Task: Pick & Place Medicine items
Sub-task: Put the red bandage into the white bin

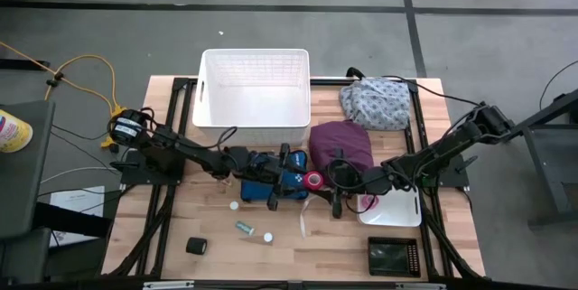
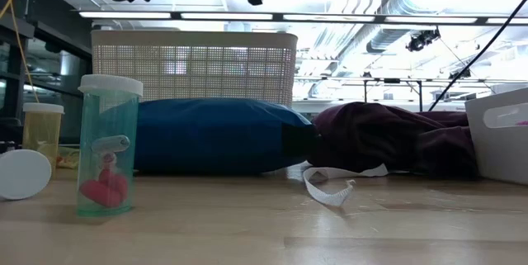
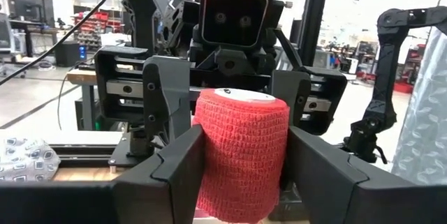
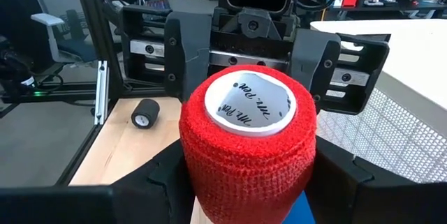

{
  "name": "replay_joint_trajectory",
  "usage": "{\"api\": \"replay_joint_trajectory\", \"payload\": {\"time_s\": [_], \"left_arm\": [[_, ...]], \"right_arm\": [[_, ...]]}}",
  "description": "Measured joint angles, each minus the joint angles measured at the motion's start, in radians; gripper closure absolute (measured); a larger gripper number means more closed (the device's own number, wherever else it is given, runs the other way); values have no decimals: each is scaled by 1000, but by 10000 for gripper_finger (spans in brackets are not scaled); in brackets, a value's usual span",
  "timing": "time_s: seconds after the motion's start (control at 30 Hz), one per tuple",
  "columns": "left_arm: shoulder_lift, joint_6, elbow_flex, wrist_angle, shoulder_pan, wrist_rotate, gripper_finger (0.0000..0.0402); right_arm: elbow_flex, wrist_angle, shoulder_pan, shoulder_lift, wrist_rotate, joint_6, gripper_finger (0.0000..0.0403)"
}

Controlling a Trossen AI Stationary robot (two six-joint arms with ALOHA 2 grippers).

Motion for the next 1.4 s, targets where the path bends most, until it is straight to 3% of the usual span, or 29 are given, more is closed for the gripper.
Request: {"api": "replay_joint_trajectory", "payload": {"time_s": [0.33,1.03,1.2,1.4], "left_arm": [[-1,0,0,1,1,15,157],[-1,-3,4,29,1,19,155],[-1,-4,4,24,1,18,155],[-1,-4,3,23,1,15,155]], "right_arm": [[0,-1,0,0,1,0,203],[-1,-36,110,2,-1,85,204],[-1,-34,132,2,81,81,204],[-1,-57,132,2,91,82,204]]}}
